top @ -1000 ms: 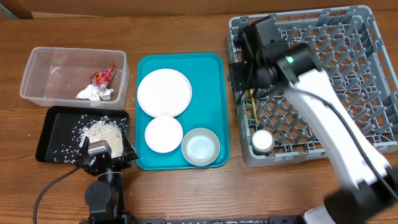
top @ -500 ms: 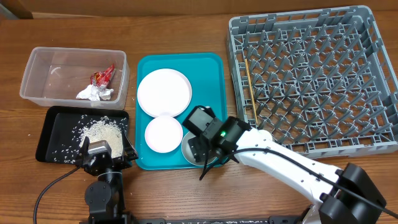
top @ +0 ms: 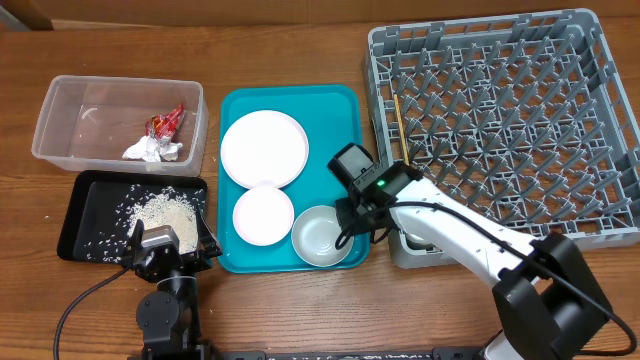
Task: Sort waste into correct bins and load items into the dishwasher
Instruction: 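Grasp the small white bowl on the teal tray with right gripper, then carry the white bowl into the dish rack and release it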
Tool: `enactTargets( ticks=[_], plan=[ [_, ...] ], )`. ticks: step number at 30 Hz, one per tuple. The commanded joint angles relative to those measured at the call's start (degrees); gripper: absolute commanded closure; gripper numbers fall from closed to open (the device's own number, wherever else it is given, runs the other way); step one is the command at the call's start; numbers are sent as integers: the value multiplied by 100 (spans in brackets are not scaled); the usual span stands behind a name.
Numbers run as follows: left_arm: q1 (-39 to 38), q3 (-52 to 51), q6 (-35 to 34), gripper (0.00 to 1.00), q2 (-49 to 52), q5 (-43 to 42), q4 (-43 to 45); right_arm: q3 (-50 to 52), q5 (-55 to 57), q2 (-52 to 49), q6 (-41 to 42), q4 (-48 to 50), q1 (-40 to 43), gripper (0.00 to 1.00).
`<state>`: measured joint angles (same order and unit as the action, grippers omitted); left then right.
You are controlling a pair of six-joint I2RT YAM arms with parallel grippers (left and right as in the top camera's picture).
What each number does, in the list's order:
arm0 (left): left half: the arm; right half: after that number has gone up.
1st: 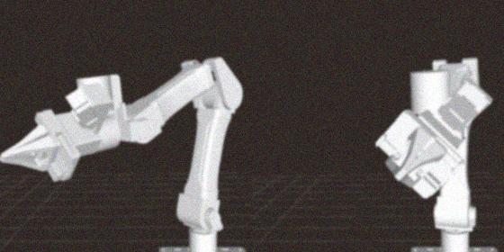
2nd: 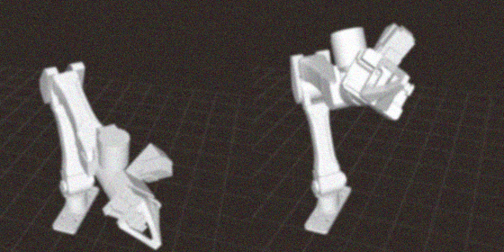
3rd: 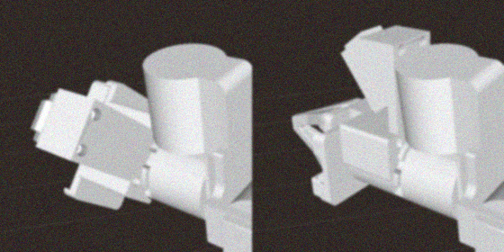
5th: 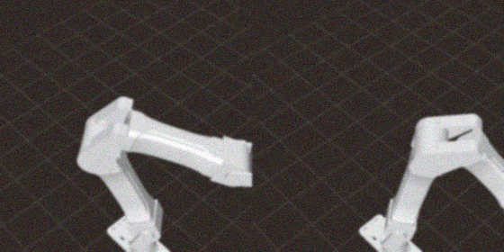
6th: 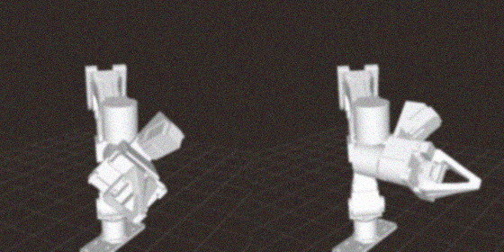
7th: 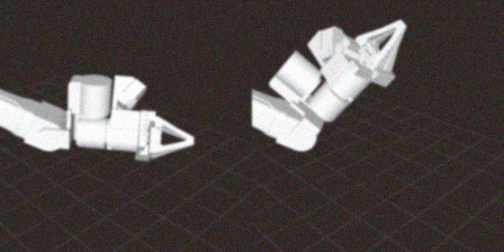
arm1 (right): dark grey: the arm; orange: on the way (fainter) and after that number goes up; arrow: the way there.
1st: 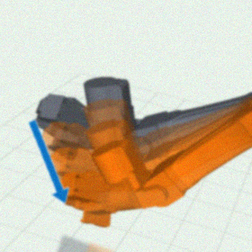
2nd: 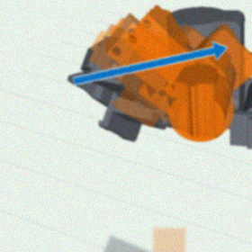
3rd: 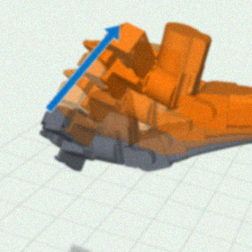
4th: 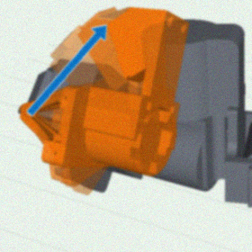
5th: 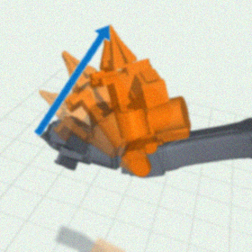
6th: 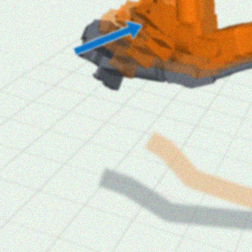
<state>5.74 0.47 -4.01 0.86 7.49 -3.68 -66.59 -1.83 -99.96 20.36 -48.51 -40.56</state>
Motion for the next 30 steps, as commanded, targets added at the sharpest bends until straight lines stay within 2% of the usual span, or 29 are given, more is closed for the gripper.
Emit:
enactTargets(
  ticks=[1,6,8,10,13,16,20,23,25,29,30],
  plan=[
    [24,-20,105,0,-59,15,7,70,-133,-20,-129,33,-76,62],
    [24,-20,105,0,-59,15,7,420,-374,-48,-225,264,-68,70],
    [24,-20,105,0,-59,15,7,435,-431,-44,-280,278,-68,85],
    [24,-20,105,0,-59,15,7,363,-428,-11,-260,273,-68,94],
    [24,-20,105,0,-59,15,7,109,-363,140,-260,81,-46,96],
    [24,-20,105,0,-59,15,7,-332,170,426,-173,-280,-46,96],
    [24,-20,105,0,-59,15,7,-1314,1888,820,782,-1296,-46,96],
    [24,-20,105,0,-59,15,7,-2190,4247,1172,1858,-2371,-138,96],
    [24,-20,105,0,-59,15,7,-2387,5584,1357,2208,-2889,-428,96],
    [24,-20,105,0,-59,15,7,-2352,6629,1351,2940,-3842,-901,96],
    [24,-20,105,0,-59,15,7,-2343,6769,1305,3580,-4424,-962,96]
  ],
)
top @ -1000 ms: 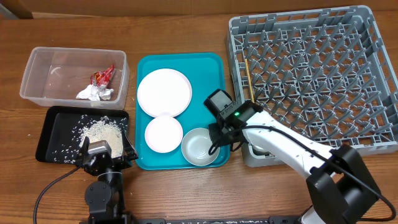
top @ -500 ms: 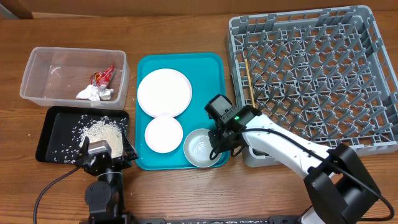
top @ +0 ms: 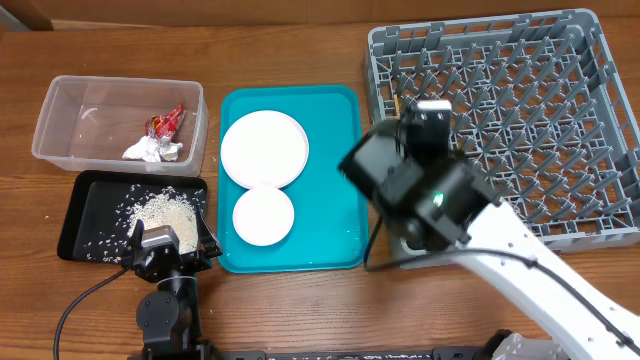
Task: Sort waste into correct bins and load items into the dishwasher
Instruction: 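Carry the white bowl into the dish rack and release it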
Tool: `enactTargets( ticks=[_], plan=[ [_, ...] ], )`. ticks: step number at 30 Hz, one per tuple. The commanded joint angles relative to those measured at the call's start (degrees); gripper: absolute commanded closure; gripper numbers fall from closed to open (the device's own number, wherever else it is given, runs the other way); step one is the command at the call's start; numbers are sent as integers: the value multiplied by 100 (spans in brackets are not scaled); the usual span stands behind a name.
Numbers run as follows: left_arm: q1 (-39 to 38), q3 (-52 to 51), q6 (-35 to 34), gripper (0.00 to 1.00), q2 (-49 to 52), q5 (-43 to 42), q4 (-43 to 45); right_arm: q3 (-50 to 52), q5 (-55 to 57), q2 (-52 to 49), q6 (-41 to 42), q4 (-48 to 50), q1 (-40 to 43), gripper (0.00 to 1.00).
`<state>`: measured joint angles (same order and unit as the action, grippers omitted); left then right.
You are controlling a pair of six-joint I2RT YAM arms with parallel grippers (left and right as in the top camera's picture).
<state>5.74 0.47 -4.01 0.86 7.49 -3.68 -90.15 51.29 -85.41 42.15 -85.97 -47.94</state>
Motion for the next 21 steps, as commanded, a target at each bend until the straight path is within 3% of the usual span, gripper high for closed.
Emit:
enactTargets(
  ticks=[1,5,10,21],
  plan=[
    [24,-20,105,0,-59,15,7,13,1497,-190,1792,-1014,-219,96],
    [24,-20,105,0,-59,15,7,275,1510,-356,2129,-953,192,96],
    [24,-20,105,0,-59,15,7,463,1414,-1110,1615,-529,1016,96],
    [24,-20,105,0,-59,15,7,463,1812,-2100,1589,-365,1069,96]
  ],
)
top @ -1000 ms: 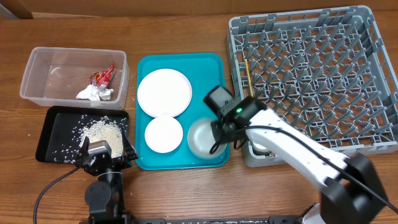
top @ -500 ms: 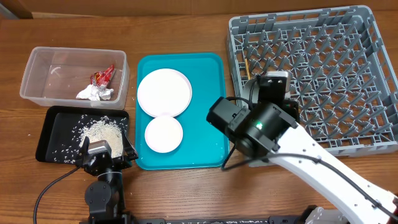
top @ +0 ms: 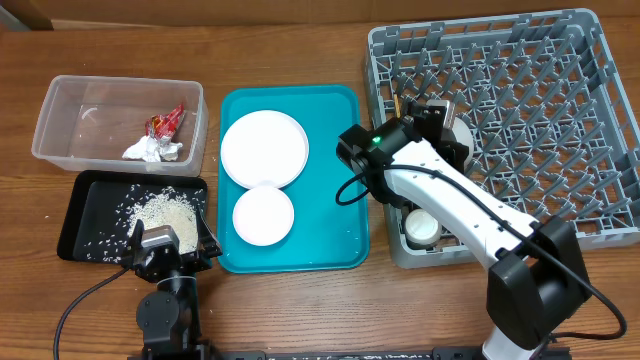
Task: Sort waste into correct bins and load items into the dishwasher
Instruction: 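Carry the white bowl into the dish rack and release it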
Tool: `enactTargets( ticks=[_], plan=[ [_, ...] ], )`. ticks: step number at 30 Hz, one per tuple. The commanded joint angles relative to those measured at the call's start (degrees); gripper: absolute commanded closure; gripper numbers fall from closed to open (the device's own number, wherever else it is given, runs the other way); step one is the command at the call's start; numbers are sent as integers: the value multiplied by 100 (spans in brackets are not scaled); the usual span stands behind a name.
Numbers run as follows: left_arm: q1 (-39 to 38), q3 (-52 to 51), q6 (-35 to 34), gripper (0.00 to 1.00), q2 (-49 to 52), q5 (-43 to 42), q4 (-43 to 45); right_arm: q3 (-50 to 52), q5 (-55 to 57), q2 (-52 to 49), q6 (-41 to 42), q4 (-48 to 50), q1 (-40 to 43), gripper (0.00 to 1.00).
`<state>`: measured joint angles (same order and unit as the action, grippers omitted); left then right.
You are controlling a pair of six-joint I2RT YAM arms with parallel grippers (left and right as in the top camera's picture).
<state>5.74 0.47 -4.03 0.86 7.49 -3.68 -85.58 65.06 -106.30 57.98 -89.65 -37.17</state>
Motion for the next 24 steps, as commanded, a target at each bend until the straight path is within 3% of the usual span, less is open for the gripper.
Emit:
enactTargets(
  ticks=[1,6,13,24],
  plan=[
    [24,-20,107,0,-59,15,7,7,651,-13,7,4,4,96],
    [24,-20,107,0,-59,15,7,7,643,-24,-140,173,201,96],
    [24,-20,107,0,-59,15,7,9,505,-28,-1908,1379,525,96],
    [24,-20,107,0,-59,15,7,13,-326,-297,-2055,1207,372,96]
  ],
)
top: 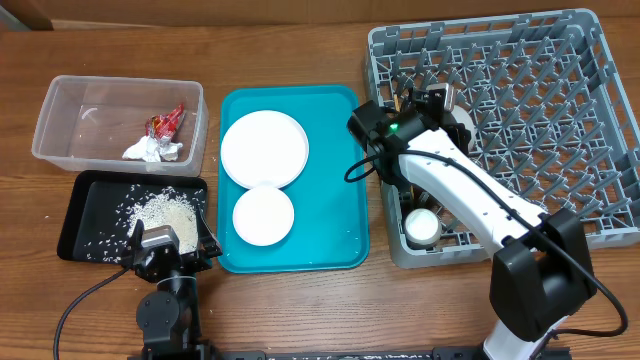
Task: Sort waste into correct bins and load items into the dishwasher
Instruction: 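Carry the white bowl into the dish rack and release it, then grasp the small white plate on the teal tray with right gripper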
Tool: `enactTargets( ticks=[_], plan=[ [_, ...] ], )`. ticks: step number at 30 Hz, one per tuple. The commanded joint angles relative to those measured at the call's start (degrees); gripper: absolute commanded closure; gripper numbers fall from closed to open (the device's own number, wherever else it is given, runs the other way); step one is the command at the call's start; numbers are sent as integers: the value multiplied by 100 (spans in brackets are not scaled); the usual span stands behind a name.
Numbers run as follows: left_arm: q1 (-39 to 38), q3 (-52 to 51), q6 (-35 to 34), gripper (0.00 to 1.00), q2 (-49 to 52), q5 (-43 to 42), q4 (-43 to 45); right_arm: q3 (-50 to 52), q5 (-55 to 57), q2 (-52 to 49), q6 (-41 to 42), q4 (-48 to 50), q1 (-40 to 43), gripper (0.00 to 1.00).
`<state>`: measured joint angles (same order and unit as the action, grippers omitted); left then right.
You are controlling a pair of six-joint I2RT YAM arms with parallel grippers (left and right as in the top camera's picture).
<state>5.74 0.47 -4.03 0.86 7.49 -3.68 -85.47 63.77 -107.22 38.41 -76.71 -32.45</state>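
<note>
My right gripper [437,104] reaches over the left side of the grey dishwasher rack [540,150]. It is shut on a white bowl [463,119], which stands on edge among the tines and is mostly hidden by the wrist. On the teal tray [340,200] lie a large white plate [264,148] and a small white plate [263,215]. A white cup [420,228] sits in the rack's front left corner. My left gripper [166,243] rests at the near edge of the black tray [85,215], its fingers apart and holding nothing.
A clear plastic bin [60,110] at the back left holds crumpled wrappers [160,138]. The black tray carries a heap of rice [165,210]. The right arm's white link crosses the rack's front left part. The table's near edge runs close behind both arm bases.
My right gripper has moved a little further back and to the right over the rack, and the bowl went with it, deeper among the tines. The left arm stayed still.
At first my right gripper was down at the white bowl in the teal tray's near right corner. Then the bowl was gone from the tray and the arm was raised towards the rack. After that the bowl was at the rack's left side, where it is now.
</note>
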Motion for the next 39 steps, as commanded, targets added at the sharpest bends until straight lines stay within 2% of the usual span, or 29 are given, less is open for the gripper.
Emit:
enactTargets(
  ticks=[1,5,13,14,15,17,22,26,31,34,36,39],
  plan=[
    [24,-20,107,0,-59,15,7,2,-264,-286,-96,-177,-177,96],
    [24,-20,107,0,-59,15,7,-2,-286,-391,-87,-428,-514,87],
    [24,-20,107,0,-59,15,7,-11,63,-391,1123,-1394,-881,88],
    [24,-20,107,0,-59,15,7,-11,42,-391,1259,-1488,-881,84],
    [24,-20,107,0,-59,15,7,-11,22,-391,1521,-1668,-901,74],
    [24,-20,107,0,-59,15,7,-11,24,-389,1615,-1777,-979,64],
    [24,-20,107,0,-59,15,7,-11,24,-385,1718,-1751,-1491,58],
    [24,-20,107,0,-59,15,7,-153,-52,-380,1873,-1637,-1915,45],
    [24,-20,107,0,-59,15,7,-678,-588,-380,1880,-1423,-1978,36],
    [24,-20,107,0,-59,15,7,-979,-1130,-380,1351,-984,-1978,34],
    [24,-20,107,0,-59,15,7,-1073,-1679,-380,647,-450,-1978,34],
    [24,-20,107,0,-59,15,7,-1093,-3394,-380,-614,697,-1921,32]
  ],
)
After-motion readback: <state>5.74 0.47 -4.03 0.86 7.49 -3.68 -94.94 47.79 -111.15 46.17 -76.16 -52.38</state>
